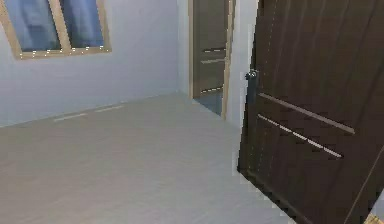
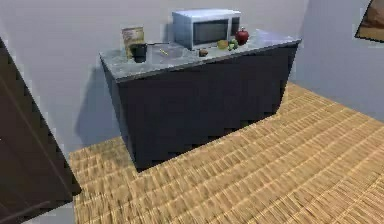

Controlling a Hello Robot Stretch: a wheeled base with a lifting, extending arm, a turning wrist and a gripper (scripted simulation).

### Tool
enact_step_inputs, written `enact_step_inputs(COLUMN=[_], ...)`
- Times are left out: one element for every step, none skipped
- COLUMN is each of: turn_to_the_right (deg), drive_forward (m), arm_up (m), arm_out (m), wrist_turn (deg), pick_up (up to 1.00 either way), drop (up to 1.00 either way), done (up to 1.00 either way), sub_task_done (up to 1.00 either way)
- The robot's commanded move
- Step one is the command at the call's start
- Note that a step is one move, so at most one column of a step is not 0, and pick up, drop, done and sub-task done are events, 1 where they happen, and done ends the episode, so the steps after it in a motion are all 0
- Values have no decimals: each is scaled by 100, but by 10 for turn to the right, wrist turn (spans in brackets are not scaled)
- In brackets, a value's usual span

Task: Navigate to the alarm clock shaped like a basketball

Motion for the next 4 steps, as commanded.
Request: enact_step_inputs(turn_to_the_right=[450, 120, 0, -450], drive_forward=[0, 0, 10, 0], arm_up=[0, 0, 0, 0], arm_out=[0, 0, 0, 0], wrist_turn=[0, 0, 0, 0], pick_up=[0, 0, 0, 0], drop=[0, 0, 0, 0], done=[0, 0, 0, 0], sub_task_done=[0, 0, 0, 0])
